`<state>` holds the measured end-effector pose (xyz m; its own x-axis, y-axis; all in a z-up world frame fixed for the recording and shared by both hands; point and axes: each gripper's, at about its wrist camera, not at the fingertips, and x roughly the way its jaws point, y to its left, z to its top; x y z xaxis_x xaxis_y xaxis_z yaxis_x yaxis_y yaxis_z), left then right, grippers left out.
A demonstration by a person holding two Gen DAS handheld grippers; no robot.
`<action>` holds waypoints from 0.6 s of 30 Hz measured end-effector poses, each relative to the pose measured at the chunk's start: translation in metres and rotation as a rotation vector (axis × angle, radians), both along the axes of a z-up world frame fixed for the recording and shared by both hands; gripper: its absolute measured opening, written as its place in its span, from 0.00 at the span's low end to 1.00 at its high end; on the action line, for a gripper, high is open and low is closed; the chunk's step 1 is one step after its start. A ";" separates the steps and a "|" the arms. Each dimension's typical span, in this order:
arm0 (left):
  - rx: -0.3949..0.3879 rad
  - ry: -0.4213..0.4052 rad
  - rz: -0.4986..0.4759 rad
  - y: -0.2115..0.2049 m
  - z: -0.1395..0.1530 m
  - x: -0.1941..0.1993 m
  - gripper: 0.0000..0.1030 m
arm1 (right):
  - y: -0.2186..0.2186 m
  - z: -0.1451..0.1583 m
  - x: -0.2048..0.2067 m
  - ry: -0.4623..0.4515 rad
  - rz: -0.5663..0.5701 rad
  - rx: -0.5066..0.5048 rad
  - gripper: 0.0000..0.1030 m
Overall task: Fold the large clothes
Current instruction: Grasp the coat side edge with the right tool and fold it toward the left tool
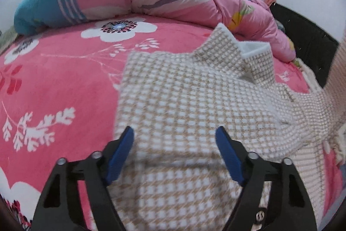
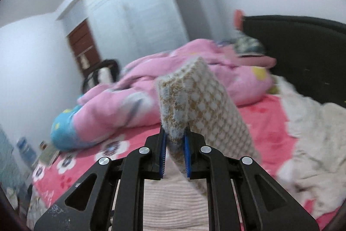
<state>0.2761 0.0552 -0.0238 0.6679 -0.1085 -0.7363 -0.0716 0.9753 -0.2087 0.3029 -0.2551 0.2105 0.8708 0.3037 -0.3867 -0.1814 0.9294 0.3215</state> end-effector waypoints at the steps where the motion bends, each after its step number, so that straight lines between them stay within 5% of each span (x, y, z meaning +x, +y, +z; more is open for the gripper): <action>1: -0.017 -0.002 -0.005 0.005 0.000 -0.005 0.64 | 0.016 -0.005 0.003 0.007 0.024 -0.004 0.12; 6: -0.072 0.012 -0.031 0.026 0.000 -0.022 0.49 | 0.125 -0.077 0.027 0.131 0.185 -0.063 0.12; 10: -0.103 0.021 -0.046 0.044 0.000 -0.038 0.49 | 0.219 -0.184 0.044 0.339 0.323 -0.208 0.20; 12: -0.113 0.031 -0.054 0.053 -0.001 -0.043 0.49 | 0.243 -0.231 0.052 0.471 0.389 -0.241 0.34; 13: -0.120 0.034 -0.060 0.058 -0.002 -0.046 0.49 | 0.250 -0.247 0.054 0.523 0.417 -0.249 0.49; 14: -0.125 0.032 -0.066 0.062 -0.001 -0.049 0.49 | 0.255 -0.256 0.053 0.541 0.427 -0.276 0.51; 15: -0.128 0.029 -0.071 0.065 -0.001 -0.051 0.49 | 0.259 -0.253 0.043 0.517 0.439 -0.301 0.51; 18: -0.139 0.011 -0.092 0.076 0.004 -0.054 0.49 | 0.252 -0.233 0.032 0.493 0.538 -0.298 0.79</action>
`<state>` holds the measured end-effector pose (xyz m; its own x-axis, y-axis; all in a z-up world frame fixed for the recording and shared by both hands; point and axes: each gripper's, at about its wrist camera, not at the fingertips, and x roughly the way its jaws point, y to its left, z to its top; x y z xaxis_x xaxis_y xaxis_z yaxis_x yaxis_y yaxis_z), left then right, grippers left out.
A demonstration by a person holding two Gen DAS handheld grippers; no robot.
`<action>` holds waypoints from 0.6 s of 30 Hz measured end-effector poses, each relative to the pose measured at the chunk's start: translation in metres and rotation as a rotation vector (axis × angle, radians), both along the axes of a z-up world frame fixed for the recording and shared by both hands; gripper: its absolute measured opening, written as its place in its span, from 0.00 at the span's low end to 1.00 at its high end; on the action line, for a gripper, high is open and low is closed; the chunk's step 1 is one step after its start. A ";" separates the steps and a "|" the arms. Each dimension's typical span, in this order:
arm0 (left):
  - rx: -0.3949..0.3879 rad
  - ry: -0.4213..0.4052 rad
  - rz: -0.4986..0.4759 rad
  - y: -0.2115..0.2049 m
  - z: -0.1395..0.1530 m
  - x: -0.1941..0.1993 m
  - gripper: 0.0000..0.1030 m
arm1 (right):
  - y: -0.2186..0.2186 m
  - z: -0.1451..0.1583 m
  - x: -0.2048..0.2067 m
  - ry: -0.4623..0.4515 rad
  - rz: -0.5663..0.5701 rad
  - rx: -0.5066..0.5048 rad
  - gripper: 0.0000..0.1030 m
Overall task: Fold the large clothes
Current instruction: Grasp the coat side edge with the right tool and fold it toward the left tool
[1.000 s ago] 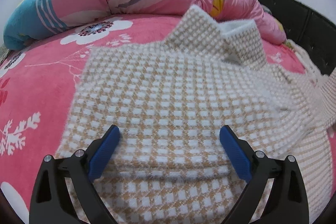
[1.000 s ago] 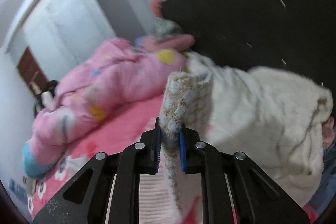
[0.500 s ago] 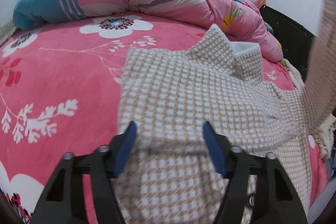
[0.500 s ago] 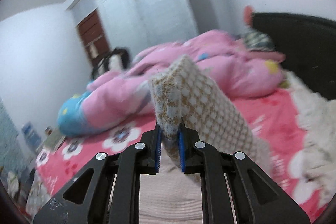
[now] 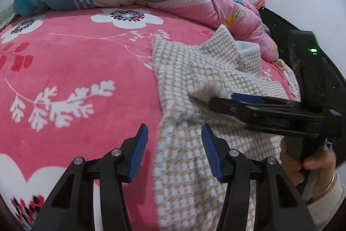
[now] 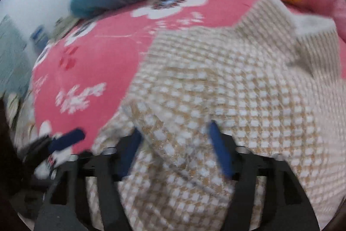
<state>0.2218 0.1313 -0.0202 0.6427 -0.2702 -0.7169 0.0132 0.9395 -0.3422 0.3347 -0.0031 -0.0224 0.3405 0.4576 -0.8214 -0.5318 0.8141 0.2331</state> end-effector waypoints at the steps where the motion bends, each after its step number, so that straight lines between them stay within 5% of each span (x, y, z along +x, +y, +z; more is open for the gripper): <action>1: -0.014 -0.008 -0.009 0.003 0.002 0.001 0.49 | -0.009 0.012 -0.004 -0.002 0.030 0.032 0.80; 4: -0.082 -0.016 -0.027 0.007 0.008 0.013 0.49 | -0.045 0.040 -0.008 -0.021 0.036 0.103 0.82; 8: -0.161 0.007 -0.051 0.003 0.012 0.044 0.49 | -0.112 0.062 -0.011 -0.060 -0.089 0.174 0.82; 14: -0.275 0.167 -0.061 -0.011 -0.009 0.113 0.49 | -0.229 0.043 0.017 -0.019 -0.354 0.241 0.82; 18: -0.254 0.249 -0.054 -0.021 -0.023 0.143 0.47 | -0.260 0.022 0.024 -0.002 -0.400 0.218 0.82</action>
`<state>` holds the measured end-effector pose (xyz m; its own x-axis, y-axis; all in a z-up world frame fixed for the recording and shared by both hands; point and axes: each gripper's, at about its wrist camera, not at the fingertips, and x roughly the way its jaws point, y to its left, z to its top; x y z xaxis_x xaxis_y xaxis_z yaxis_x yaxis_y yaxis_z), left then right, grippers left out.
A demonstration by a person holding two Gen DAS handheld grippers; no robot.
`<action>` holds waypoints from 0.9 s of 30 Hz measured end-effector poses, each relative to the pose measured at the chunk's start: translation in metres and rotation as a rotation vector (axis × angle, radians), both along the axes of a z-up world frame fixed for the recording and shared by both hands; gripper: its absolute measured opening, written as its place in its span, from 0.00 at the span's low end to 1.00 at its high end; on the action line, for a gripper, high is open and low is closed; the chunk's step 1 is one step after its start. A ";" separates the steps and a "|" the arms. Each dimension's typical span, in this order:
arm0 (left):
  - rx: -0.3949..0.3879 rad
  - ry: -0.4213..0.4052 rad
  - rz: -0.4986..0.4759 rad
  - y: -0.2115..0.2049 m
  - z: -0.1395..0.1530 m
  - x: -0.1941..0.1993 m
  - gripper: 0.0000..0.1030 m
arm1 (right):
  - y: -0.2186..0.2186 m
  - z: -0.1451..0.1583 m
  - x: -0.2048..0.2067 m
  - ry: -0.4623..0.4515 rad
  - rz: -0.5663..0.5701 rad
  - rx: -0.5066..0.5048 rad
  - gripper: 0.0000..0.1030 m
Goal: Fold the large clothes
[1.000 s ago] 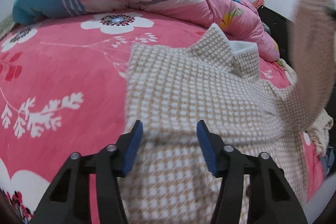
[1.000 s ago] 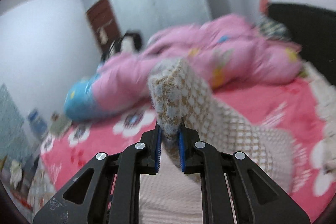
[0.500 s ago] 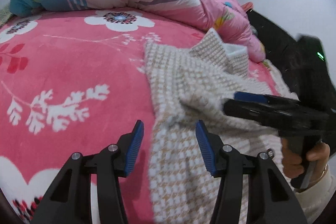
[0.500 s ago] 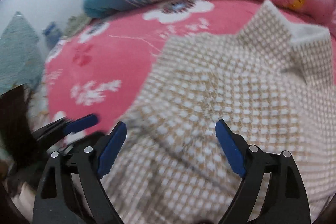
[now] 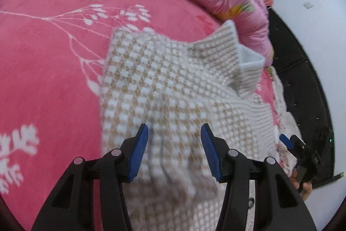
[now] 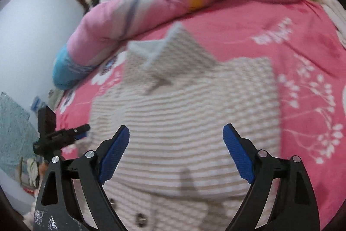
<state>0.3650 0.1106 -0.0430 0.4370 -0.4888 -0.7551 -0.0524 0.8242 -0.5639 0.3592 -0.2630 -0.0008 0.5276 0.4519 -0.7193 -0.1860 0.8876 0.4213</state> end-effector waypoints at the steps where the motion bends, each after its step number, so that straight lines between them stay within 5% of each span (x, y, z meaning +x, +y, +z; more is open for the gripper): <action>1: 0.009 0.003 0.000 -0.002 0.000 0.002 0.47 | -0.006 -0.006 0.002 0.004 -0.007 -0.006 0.82; 5: 0.072 0.007 -0.004 -0.010 0.004 0.007 0.45 | -0.031 -0.017 0.002 -0.010 -0.038 0.014 0.82; 9: 0.196 -0.035 -0.032 -0.028 0.014 0.006 0.14 | -0.048 -0.021 0.002 -0.022 -0.072 0.083 0.78; 17: 0.308 -0.326 -0.007 -0.033 0.090 -0.008 0.11 | -0.071 -0.008 0.006 -0.058 -0.129 0.091 0.75; 22: 0.330 -0.186 0.032 -0.012 0.038 0.010 0.11 | -0.066 -0.025 0.022 -0.013 -0.138 0.018 0.72; 24: 0.331 -0.172 0.038 -0.005 0.018 0.008 0.11 | -0.063 -0.033 0.028 0.009 -0.143 -0.009 0.65; 27: 0.276 -0.216 0.059 0.001 0.025 0.002 0.10 | -0.063 -0.034 0.030 0.005 -0.148 -0.026 0.56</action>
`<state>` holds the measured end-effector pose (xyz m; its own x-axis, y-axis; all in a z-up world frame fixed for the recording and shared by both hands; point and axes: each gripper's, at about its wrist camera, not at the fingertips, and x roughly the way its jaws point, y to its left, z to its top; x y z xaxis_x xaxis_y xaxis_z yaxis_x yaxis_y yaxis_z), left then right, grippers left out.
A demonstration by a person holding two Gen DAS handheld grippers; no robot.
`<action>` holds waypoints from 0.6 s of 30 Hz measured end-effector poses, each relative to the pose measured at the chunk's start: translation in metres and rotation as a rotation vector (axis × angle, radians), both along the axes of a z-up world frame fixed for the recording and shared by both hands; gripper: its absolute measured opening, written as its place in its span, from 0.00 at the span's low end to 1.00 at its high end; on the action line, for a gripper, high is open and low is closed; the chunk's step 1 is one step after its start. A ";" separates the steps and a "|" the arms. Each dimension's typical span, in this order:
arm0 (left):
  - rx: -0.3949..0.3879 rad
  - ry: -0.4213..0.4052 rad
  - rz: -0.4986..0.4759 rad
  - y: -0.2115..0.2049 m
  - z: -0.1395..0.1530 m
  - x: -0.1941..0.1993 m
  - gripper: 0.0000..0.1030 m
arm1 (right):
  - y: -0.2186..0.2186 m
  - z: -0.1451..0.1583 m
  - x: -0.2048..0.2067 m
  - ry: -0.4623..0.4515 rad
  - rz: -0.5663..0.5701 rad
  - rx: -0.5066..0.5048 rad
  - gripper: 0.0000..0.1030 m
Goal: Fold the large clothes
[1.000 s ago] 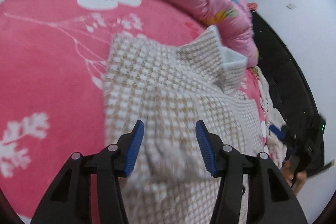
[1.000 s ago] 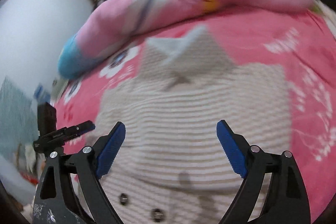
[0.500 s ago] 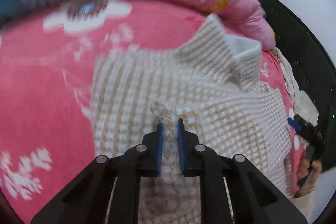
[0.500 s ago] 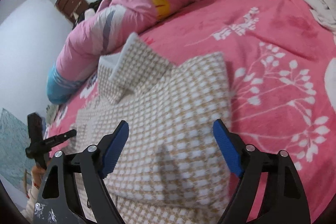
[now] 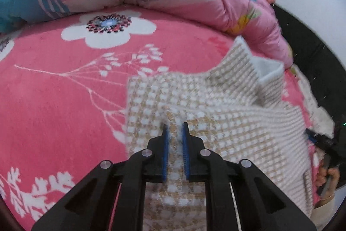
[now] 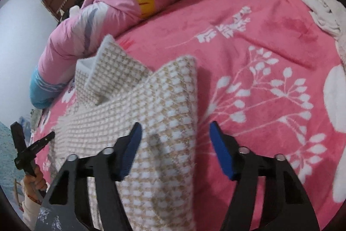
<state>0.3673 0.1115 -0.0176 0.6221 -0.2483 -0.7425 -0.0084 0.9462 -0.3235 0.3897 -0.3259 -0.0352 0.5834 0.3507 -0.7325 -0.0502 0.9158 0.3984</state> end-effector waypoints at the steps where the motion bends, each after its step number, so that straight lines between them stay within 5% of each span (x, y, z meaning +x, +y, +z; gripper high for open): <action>1: 0.010 -0.021 0.000 -0.003 0.004 -0.001 0.10 | 0.001 0.001 0.000 -0.009 -0.001 -0.014 0.56; 7: 0.126 0.047 0.002 -0.010 -0.018 0.011 0.14 | 0.012 -0.008 0.004 -0.011 0.011 -0.160 0.55; 13: 0.130 -0.097 0.060 0.007 0.022 -0.017 0.19 | 0.021 0.035 -0.031 -0.153 0.045 -0.216 0.55; 18: 0.121 -0.128 -0.096 -0.030 0.035 -0.030 0.20 | 0.066 0.023 -0.036 -0.117 0.225 -0.225 0.55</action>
